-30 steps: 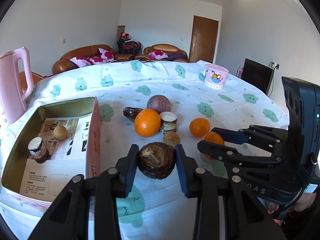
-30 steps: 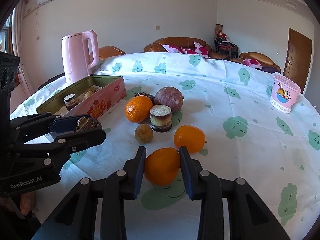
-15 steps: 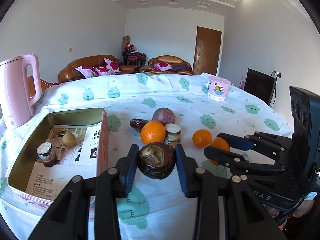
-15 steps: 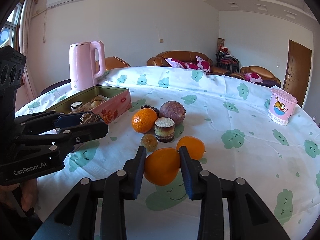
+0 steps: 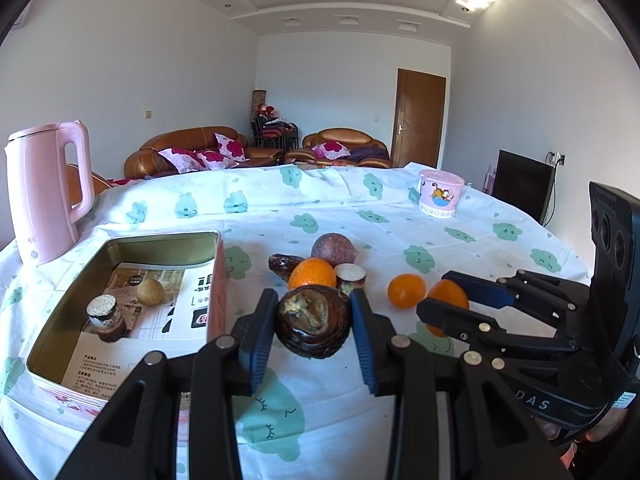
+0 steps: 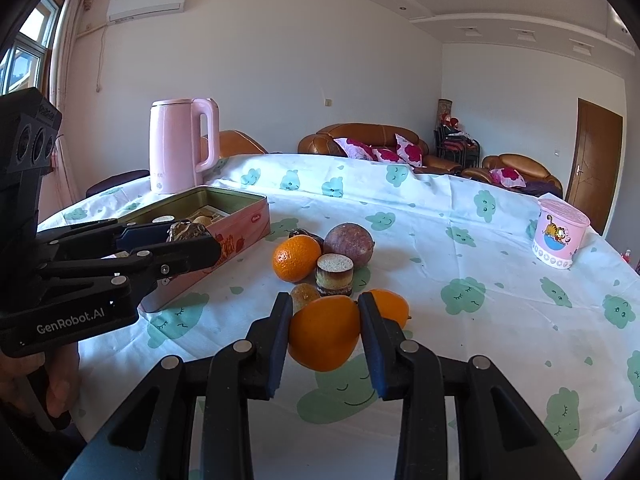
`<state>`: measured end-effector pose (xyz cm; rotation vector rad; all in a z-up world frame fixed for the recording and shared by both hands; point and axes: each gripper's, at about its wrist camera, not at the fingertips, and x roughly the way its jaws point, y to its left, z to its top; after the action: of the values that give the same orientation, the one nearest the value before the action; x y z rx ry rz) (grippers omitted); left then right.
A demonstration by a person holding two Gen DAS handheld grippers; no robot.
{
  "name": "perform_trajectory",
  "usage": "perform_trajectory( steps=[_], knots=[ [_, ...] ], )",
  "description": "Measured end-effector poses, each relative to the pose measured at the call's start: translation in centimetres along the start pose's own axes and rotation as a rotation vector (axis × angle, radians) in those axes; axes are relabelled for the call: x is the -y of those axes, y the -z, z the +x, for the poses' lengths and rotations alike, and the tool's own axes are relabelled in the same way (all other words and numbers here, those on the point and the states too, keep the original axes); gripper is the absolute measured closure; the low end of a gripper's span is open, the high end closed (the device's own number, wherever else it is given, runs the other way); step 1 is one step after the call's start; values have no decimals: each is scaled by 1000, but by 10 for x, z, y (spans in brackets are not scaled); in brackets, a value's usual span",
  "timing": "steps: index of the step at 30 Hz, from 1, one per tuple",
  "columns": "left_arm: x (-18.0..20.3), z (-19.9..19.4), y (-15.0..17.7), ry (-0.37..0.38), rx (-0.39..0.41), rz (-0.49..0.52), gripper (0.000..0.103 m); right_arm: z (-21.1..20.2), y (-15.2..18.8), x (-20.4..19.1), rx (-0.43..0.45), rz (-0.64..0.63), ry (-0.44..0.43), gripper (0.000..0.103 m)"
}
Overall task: Organize fruits
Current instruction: 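Lift the chestnut with the left tool while the right tool lifts the orange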
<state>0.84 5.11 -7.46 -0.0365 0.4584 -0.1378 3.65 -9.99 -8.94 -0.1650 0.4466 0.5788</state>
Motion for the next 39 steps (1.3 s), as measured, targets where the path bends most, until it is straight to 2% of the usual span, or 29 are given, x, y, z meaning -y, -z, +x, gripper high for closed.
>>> perform_trajectory(
  steps=[39],
  knots=[
    [4,-22,2,-21,125,36,65,-24,4,-4,135,-30,-30,67]
  ],
)
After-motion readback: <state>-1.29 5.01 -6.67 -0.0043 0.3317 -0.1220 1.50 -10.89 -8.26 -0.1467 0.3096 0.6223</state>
